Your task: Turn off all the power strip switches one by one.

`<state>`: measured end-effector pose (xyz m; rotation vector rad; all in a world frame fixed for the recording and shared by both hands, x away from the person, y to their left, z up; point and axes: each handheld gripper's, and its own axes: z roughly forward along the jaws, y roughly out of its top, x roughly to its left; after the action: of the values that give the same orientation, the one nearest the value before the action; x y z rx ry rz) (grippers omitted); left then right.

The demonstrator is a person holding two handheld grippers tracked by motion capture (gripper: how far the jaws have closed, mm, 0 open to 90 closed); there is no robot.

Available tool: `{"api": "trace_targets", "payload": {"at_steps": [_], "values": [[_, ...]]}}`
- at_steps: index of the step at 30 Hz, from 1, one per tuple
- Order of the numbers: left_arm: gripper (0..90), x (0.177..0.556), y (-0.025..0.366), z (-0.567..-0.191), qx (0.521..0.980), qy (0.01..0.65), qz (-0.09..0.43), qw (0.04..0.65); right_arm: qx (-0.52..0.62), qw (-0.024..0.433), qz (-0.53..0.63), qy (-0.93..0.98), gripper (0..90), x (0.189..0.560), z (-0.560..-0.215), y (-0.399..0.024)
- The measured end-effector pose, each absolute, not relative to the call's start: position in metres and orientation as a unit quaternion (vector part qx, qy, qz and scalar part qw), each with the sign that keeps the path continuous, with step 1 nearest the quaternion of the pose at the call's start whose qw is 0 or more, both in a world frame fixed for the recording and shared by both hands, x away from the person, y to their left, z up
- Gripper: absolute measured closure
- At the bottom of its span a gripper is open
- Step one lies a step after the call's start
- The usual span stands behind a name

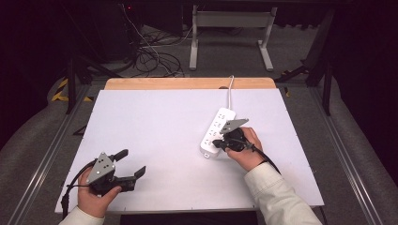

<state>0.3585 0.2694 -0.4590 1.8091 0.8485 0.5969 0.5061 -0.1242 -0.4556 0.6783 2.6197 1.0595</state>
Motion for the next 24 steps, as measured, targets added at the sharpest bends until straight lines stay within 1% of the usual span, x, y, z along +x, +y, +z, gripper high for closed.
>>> {"api": "trace_targets", "payload": {"at_steps": [7,17,24], "values": [[14.4,0.3584,0.2691,-0.4591,0.75,0.351,0.247,0.504,0.239,0.114,0.367,0.892,90.0,0.5062,-0.4568,-0.1256],[14.4,0.3578,0.2682,-0.4593,0.749,0.354,0.243,0.505,0.24,0.125,0.352,0.896,90.0,0.5042,-0.4549,-0.1221],[14.4,0.3576,0.2687,-0.4591,0.749,0.353,0.243,0.504,0.245,0.12,0.344,0.898,90.0,0.5053,-0.4538,-0.1205]]}}
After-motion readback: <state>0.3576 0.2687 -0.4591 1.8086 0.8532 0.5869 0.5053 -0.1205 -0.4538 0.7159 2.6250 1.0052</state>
